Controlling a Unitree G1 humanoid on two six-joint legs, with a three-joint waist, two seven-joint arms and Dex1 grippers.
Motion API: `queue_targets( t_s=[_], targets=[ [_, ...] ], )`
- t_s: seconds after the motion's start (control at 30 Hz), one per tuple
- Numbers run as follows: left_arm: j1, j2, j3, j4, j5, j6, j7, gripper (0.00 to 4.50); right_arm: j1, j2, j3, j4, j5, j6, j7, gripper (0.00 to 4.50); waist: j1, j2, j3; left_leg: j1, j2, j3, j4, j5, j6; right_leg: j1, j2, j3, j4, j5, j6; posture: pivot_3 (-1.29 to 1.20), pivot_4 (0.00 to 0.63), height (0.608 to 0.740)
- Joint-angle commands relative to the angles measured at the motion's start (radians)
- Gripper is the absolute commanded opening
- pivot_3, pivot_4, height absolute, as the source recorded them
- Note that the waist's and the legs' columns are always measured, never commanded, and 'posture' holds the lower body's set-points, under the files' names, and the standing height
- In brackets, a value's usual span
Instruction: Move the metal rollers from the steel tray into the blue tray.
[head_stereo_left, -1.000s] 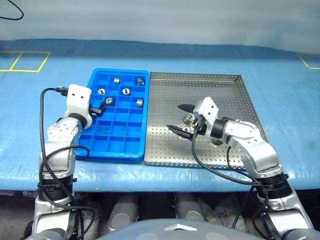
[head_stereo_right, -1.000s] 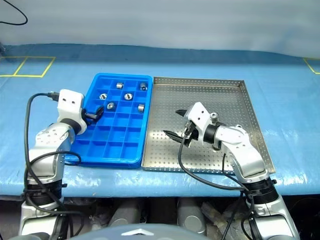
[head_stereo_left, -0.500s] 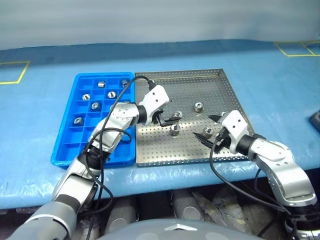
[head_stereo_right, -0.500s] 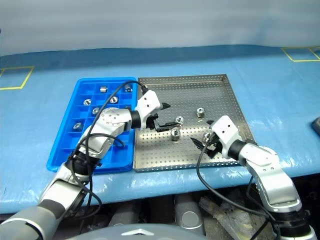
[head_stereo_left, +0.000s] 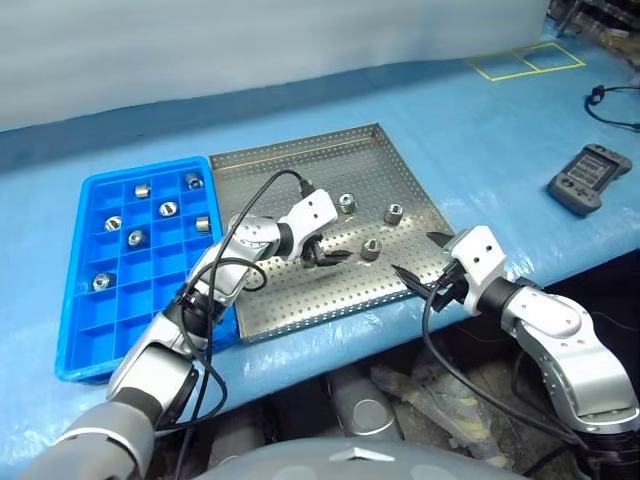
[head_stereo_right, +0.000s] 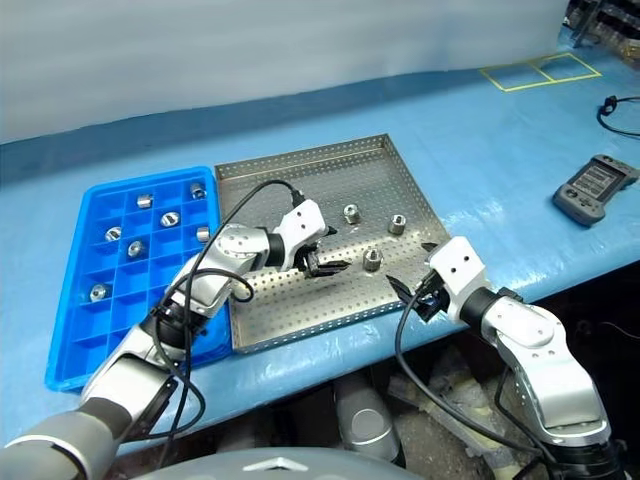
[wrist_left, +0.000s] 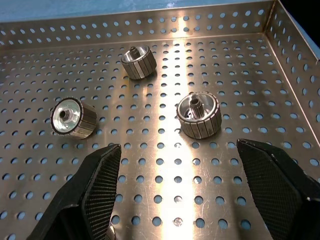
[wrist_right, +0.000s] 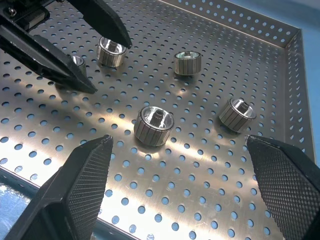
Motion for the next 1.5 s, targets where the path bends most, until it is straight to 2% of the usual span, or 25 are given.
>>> queue_targets(
  t_s=[0.03,0.23,0.83,0.9,1.0,1.17,1.33,1.5],
  targets=[
    [0.024,0.025,0.028,-0.073,0.008,0.016,0.012,4.01,-0.038,0.001,0.000,-0.006,0.006,-0.018,0.006,4.50,-0.002,0.000,0.000,0.000,0.000,0.001,0.000,0.000,0.000,0.000,0.000,0.001,0.000,0.000,0.000,-0.34,0.150,0.740],
    [0.064,0.055,0.043,-0.120,0.011,0.034,0.023,4.01,-0.077,-0.001,0.023,0.020,0.003,-0.023,0.023,4.50,0.011,-0.001,0.001,0.001,0.000,0.004,0.000,-0.001,0.002,-0.001,0.000,0.006,0.000,0.001,0.003,-0.32,0.150,0.740],
    [0.074,0.049,0.008,-0.100,0.017,0.081,0.023,4.01,-0.095,0.006,0.036,0.027,-0.002,-0.032,0.037,4.50,0.038,-0.001,0.001,0.000,-0.002,0.008,0.000,-0.004,0.007,-0.003,-0.002,0.008,-0.001,0.000,0.006,-0.32,0.150,0.740],
    [0.075,0.048,0.007,-0.098,0.017,0.084,0.023,3.64,-0.097,0.007,0.037,0.028,-0.002,-0.032,0.037,4.50,0.039,-0.001,0.001,0.000,-0.002,0.008,0.000,-0.004,0.007,-0.003,-0.002,0.008,-0.001,0.000,0.006,-0.32,0.150,0.740],
    [0.078,0.053,0.006,-0.100,0.020,0.090,0.021,2.80,-0.104,0.008,0.041,0.033,-0.003,-0.035,0.038,4.50,0.041,-0.001,0.001,0.000,-0.002,0.009,0.000,-0.004,0.007,-0.003,-0.002,0.008,-0.001,0.000,0.006,-0.32,0.150,0.740],
    [0.080,0.057,0.011,-0.103,0.019,0.094,0.023,2.80,-0.111,0.010,0.044,0.039,-0.005,-0.038,0.040,4.50,0.043,-0.001,0.001,0.001,-0.002,0.009,0.000,-0.004,0.007,-0.003,-0.002,0.008,-0.001,0.000,0.006,-0.30,0.150,0.740],
    [0.085,0.058,0.019,-0.112,0.014,0.095,0.024,1.69,-0.121,0.011,0.054,0.048,-0.006,-0.044,0.042,4.50,0.045,-0.001,0.001,0.001,-0.002,0.009,0.000,-0.004,0.007,-0.003,-0.002,0.009,-0.001,0.000,0.006,-0.30,0.150,0.740],
    [0.090,0.061,0.027,-0.121,0.003,0.093,0.020,1.69,-0.132,0.013,0.062,0.058,-0.006,-0.050,0.045,4.50,0.045,-0.001,0.001,0.001,-0.002,0.009,0.000,-0.004,0.007,-0.003,-0.002,0.009,-0.001,0.000,0.006,-0.29,0.150,0.740]
  ],
)
